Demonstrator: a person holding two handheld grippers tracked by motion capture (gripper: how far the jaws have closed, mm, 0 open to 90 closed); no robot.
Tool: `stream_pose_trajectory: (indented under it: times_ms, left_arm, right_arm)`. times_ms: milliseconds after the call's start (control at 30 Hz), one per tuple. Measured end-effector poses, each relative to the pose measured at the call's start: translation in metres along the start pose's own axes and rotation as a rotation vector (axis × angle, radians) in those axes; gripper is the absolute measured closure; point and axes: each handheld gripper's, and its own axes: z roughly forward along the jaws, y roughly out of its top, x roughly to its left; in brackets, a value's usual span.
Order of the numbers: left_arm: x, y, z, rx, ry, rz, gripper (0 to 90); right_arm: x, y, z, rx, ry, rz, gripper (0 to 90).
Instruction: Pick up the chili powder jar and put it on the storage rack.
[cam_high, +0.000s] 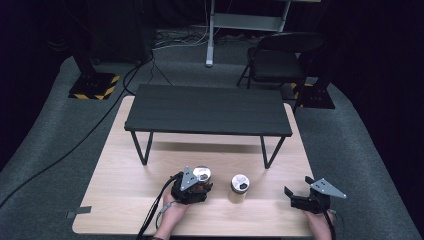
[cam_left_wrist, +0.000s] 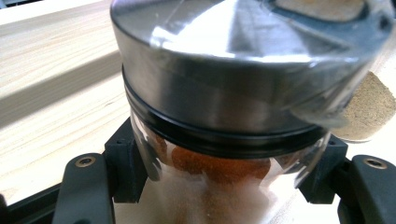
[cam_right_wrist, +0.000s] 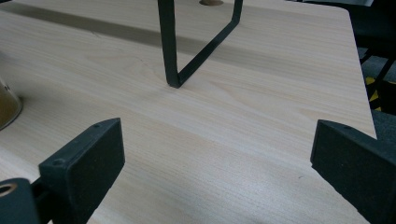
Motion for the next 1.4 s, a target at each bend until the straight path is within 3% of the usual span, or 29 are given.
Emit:
stream_pose_trajectory:
  times_ms: [200, 433, 833, 1133, 1400]
  left_arm:
    - [0.001, -0.002, -0.001, -0.018, -0.005, -0.018, 31.9]
    - [0.004, -0.003, -0.012, -0.086, 0.003, -0.052, 31.9]
    - [0.001, 0.022, -0.031, -0.143, 0.039, -0.012, 31.9]
    - [0.001, 0.035, -0.038, -0.176, 0.065, -0.017, 31.9]
    - [0.002, 0.054, -0.048, -0.209, 0.087, 0.005, 31.9]
  right_arm:
    - [0.000, 0.000, 0.000, -0.002, 0.000, 0.003, 2.3]
    - [0.000, 0.000, 0.000, -0.002, 0.000, 0.001, 2.3]
    - [0.000, -0.001, 0.000, -0.005, -0.002, -0.001, 2.5]
    - [0.001, -0.001, 0.000, -0.006, -0.003, -0.002, 2.7]
    - [0.001, -0.001, 0.000, -0.005, -0.003, -0.003, 2.8]
